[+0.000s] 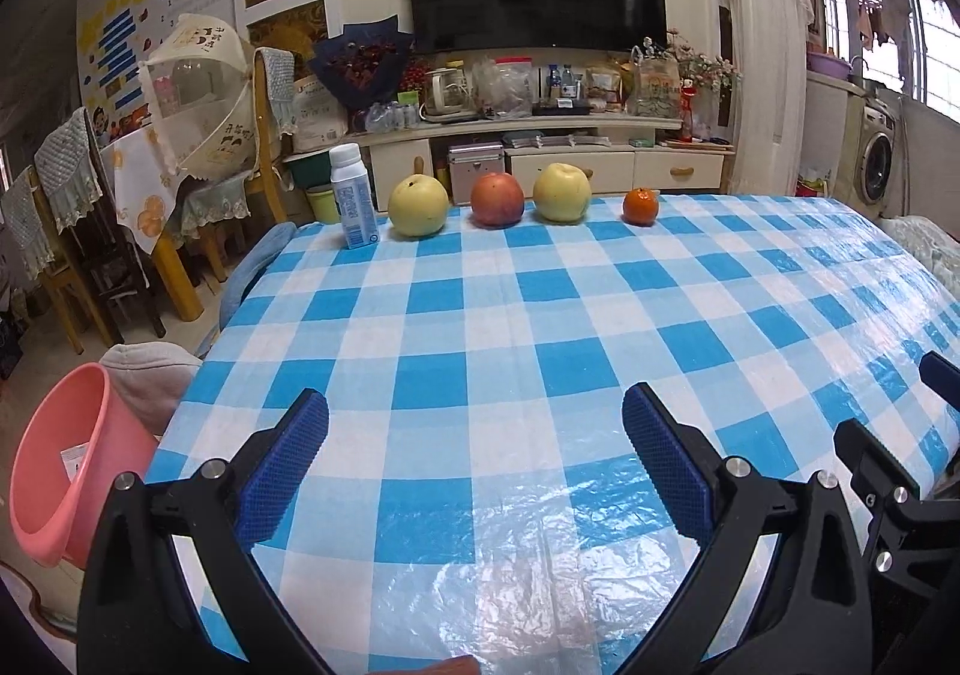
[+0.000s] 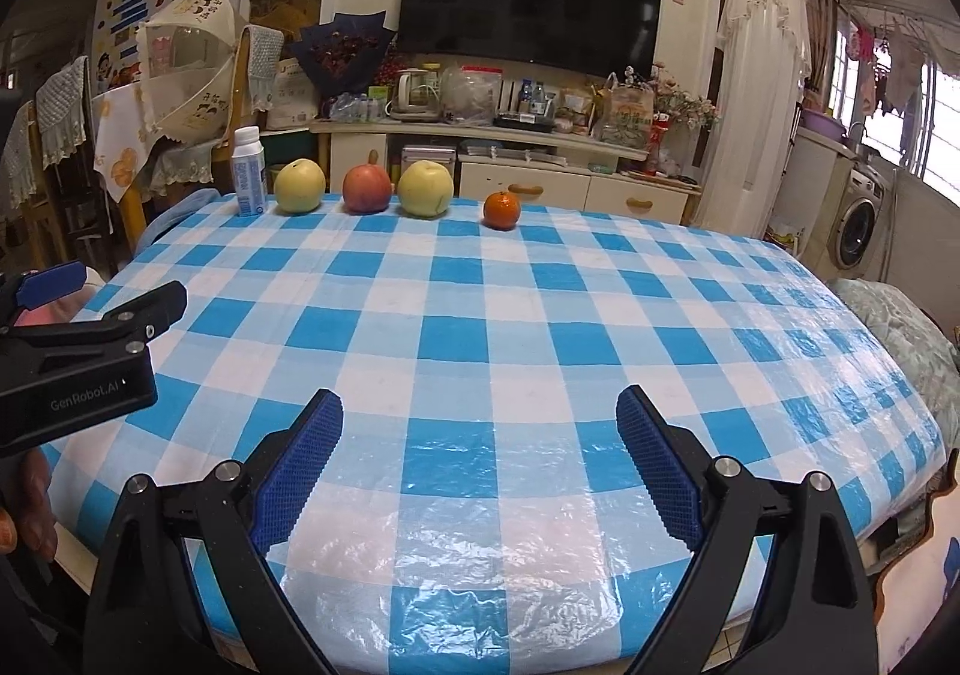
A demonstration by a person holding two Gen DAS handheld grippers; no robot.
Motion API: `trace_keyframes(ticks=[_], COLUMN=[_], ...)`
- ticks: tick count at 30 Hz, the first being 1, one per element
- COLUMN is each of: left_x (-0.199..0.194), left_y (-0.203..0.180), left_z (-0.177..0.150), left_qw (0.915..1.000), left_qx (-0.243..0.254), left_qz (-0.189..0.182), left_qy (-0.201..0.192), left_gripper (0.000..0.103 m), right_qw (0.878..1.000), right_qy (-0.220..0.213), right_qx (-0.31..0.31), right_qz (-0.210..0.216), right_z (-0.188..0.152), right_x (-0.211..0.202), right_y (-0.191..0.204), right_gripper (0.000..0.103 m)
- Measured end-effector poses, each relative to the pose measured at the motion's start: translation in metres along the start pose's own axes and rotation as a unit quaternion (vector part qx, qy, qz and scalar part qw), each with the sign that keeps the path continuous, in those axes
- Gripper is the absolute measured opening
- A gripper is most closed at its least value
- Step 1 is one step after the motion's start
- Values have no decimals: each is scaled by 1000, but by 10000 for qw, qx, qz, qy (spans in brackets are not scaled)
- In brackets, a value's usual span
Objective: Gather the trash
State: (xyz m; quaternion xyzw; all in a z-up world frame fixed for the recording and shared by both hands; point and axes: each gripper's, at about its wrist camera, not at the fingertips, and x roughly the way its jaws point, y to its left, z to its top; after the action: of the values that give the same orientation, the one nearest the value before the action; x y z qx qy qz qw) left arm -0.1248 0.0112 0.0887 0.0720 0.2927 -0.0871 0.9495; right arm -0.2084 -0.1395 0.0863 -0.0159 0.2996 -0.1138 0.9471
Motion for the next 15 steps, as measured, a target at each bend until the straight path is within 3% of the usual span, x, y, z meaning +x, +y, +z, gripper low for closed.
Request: trace_keyframes(ticks=[15], left_x=[4], left_y=[1], left_z=[-3], left_qw=[10000], left_qx=[-18], left_qz=[75], left_qy=[32], left_gripper=[99], right_qw=[9999], right_qy=[-81], right_qx=[-130], right_qz=[-53], right_z=[-2], right_x=[2], right_y=[6], right_gripper=[93])
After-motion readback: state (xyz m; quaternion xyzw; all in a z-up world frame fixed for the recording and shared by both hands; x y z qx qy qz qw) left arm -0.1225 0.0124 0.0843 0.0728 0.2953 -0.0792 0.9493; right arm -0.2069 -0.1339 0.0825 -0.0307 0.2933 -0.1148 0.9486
